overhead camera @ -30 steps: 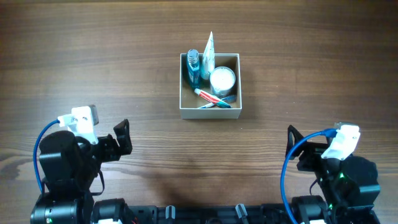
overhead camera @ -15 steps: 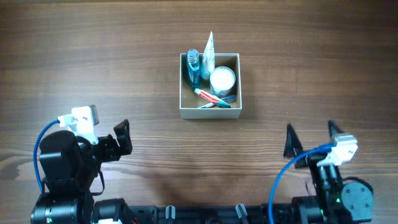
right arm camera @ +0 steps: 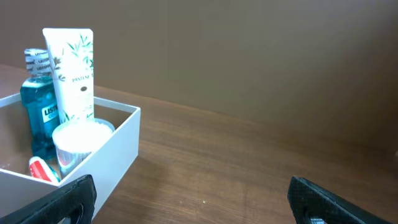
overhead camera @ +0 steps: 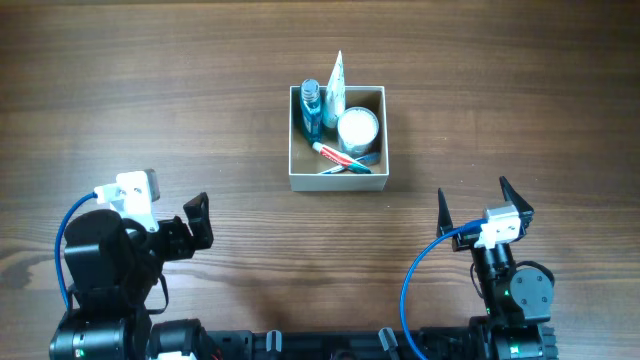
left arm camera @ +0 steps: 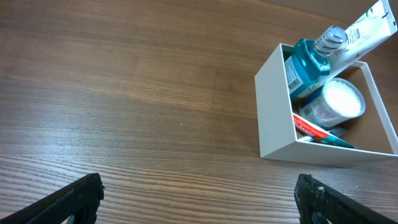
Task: Pack container
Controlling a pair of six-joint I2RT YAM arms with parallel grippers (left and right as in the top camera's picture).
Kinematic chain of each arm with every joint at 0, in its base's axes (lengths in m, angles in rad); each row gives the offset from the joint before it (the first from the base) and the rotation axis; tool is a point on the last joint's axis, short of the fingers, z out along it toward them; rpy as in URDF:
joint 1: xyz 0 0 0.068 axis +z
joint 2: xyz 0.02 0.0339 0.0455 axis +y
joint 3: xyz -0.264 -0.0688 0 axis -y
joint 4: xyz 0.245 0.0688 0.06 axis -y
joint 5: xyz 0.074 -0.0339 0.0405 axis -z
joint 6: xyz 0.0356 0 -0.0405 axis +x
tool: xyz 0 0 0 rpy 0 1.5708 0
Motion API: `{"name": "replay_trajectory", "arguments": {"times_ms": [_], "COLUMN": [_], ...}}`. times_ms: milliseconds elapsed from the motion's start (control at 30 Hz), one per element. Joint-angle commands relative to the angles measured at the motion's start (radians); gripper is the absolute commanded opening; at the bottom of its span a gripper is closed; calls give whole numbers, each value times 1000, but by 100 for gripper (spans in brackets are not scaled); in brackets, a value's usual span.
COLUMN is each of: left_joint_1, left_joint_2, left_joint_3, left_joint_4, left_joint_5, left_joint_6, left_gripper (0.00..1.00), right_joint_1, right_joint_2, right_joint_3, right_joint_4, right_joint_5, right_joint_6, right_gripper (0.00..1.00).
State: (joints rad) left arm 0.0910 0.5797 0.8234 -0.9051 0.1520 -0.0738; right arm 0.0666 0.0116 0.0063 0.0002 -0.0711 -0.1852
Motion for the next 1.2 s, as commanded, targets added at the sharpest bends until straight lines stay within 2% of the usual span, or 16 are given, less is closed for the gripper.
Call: {"name": "replay_trajectory", "arguments": {"times_ms": [0, 1167], "left_joint_1": [2, 2], "left_joint_2": [-1, -3], "left_joint_3": [-3, -3], "left_joint_4": [2, -5], "left_joint_5": [15, 15], "left_joint_6": [-13, -13], "left_gripper": [100, 100], "right_joint_1": [-3, -23], "right_joint_2": [-8, -7], "right_joint_3": [-1, -1], "right_joint_4": [2, 2], "right_joint_5": [-5, 3], "right_joint_6": [-10, -22], "right_gripper": [100, 100]}}
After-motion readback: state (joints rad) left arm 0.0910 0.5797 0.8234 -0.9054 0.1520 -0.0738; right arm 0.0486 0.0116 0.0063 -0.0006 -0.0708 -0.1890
